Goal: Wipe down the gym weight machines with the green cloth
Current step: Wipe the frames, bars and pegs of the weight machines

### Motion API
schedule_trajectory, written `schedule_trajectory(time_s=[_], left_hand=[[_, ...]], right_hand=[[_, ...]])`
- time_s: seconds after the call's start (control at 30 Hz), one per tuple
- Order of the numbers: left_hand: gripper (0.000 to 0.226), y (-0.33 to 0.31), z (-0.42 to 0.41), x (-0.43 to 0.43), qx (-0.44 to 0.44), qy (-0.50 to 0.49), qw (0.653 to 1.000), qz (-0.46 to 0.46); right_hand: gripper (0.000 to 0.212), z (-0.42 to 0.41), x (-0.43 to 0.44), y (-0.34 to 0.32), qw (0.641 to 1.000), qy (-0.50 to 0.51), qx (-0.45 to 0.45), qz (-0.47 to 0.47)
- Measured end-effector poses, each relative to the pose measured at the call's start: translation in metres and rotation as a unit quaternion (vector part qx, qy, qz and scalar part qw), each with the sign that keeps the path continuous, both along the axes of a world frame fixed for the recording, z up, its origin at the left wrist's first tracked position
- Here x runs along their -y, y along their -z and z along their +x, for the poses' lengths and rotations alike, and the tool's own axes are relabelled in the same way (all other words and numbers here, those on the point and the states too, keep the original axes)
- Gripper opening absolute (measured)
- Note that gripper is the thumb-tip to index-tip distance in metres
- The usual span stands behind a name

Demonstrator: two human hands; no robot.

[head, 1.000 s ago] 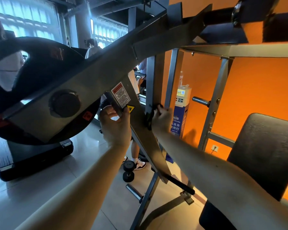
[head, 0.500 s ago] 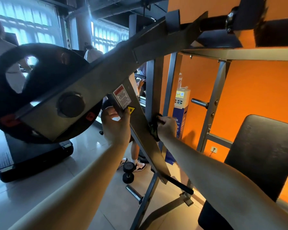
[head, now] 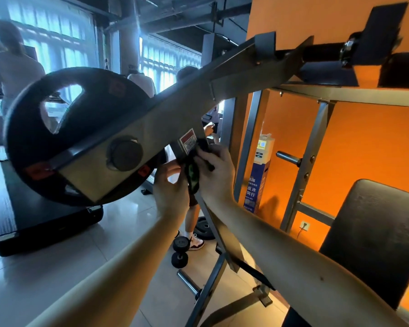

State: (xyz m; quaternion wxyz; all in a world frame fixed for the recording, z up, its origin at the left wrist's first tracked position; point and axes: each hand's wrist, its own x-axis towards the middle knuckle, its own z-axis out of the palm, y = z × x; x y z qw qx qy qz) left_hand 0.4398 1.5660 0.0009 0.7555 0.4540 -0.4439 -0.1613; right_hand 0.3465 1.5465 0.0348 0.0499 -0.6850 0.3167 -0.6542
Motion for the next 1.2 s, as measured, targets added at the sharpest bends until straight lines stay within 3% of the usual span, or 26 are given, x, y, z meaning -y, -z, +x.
schedule_trajectory(time_s=[0.07,0.2,0.43,0.5,0.63,0.77,0.83,0.93,1.03,1.13,1.2], left_hand=[[0.018,-0.001,0.002,0.001,0.012,-0.002,1.0,0.003],[0.022,0.002,0.002,0.003,0.037,-0.012,0.999,-0.008],[0.02,0.001,0.006,0.002,0.03,-0.001,1.0,0.002],[0.019,-0.001,0.004,0.002,0.031,0.003,1.0,0.003],[0.018,0.003,0.003,0.002,0.043,-0.003,0.999,-0.017],[0.018,0.005,0.007,0.003,0.058,0.0,0.998,-0.036],[0.017,0.006,0.007,0.004,0.055,0.005,0.998,-0.037],[0.02,0.007,0.006,0.009,0.043,0.015,0.999,-0.022],[0.021,0.005,0.002,0.007,0.04,0.013,0.999,-0.02],[0.021,0.009,-0.002,0.007,0.031,0.014,0.999,-0.021],[0.021,0.012,-0.004,0.008,0.014,0.022,0.999,-0.024]], right_hand=[[0.014,-0.003,0.009,-0.016,1.0,0.002,0.0,0.009],[0.014,0.002,0.018,-0.064,0.997,0.012,0.026,-0.069],[0.017,-0.027,0.021,0.0,0.996,0.041,-0.072,-0.033],[0.02,-0.028,0.02,-0.022,0.997,0.051,-0.051,0.01],[0.038,0.014,0.003,-0.085,0.999,0.001,0.014,-0.043],[0.039,0.02,0.003,-0.064,0.996,-0.015,-0.007,-0.087],[0.036,0.005,0.008,-0.03,0.998,-0.026,-0.012,-0.06],[0.035,-0.016,0.011,0.027,0.998,0.006,-0.034,0.056],[0.024,-0.032,0.015,0.059,0.986,0.018,0.036,0.163],[0.023,-0.022,0.011,0.03,0.985,0.022,0.058,0.159],[0.028,-0.008,0.007,-0.005,0.992,0.016,0.062,0.106]])
